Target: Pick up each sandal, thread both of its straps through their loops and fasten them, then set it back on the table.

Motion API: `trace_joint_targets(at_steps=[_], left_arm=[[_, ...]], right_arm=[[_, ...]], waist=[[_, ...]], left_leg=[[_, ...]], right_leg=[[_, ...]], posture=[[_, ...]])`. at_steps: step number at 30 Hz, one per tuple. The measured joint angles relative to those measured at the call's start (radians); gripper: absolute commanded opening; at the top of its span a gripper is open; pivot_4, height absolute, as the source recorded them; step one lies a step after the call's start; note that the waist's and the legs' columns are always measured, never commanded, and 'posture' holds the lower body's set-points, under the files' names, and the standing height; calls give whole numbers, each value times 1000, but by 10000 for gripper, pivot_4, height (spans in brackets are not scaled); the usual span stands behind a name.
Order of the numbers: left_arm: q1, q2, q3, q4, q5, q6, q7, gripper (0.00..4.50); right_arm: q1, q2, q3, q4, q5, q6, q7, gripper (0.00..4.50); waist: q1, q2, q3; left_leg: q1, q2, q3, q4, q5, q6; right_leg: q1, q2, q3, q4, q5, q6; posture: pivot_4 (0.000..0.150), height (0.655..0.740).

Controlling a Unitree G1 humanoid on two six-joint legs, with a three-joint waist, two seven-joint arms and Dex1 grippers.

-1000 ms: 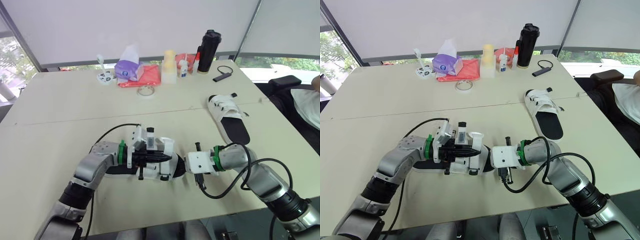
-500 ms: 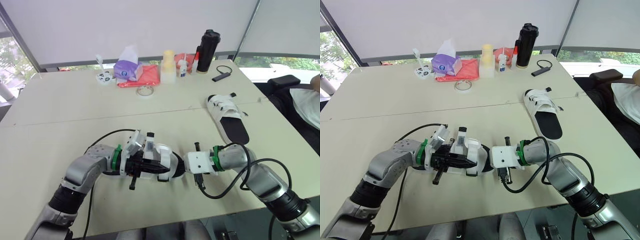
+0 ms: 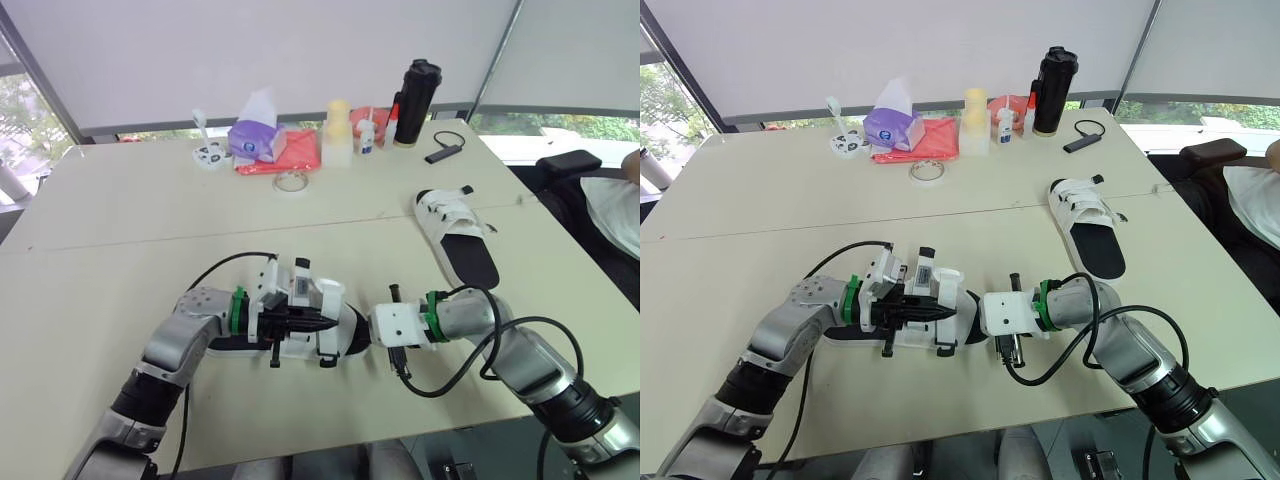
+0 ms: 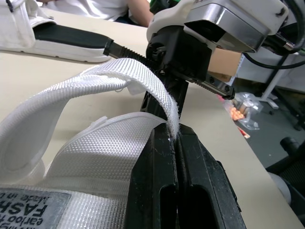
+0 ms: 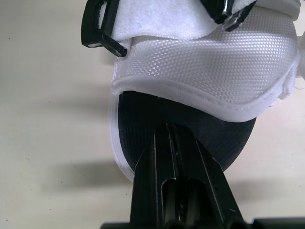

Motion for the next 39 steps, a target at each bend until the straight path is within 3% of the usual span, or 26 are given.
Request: trace_joint_targets(at_steps=[7, 20, 24, 30, 39], left_arm=[[29, 33, 0, -86, -86, 118, -32, 185], [33, 45, -19, -81, -41, 60, -37, 185], [18, 39, -18, -58, -37, 80, -11, 13020], [-1, 34, 9, -56, -93, 166, 6, 42891], [-26, 59, 85, -60, -193, 290, 23, 44010]], right_arm=[[0, 2, 0, 0, 0, 0, 0, 0], [0, 2, 0, 0, 0, 0, -1, 0], [0, 2, 0, 0, 0, 1, -1, 0], [0, 2, 0, 0, -1, 2, -1, 0], [0, 3, 0, -1, -2, 1, -1, 0]], waist=[[-1, 0, 0], [-1, 0, 0], [-1, 0, 0], [0, 0, 0], [-1, 0, 0]], left_leg=[[0, 0, -1, 0, 0, 0], [0, 0, -3, -1, 0, 0], [0, 0, -3, -1, 0, 0], [0, 0, -3, 0, 0, 0], [0, 0, -4, -1, 0, 0]], right_leg=[[0, 0, 0, 0, 0, 0], [0, 0, 0, 0, 0, 0], [0, 0, 0, 0, 0, 0], [0, 0, 0, 0, 0, 0], [0, 0, 0, 0, 0, 0]], posture=[[1500, 7400], [1500, 7400], [1500, 7400], [1500, 7400], [1500, 7400]])
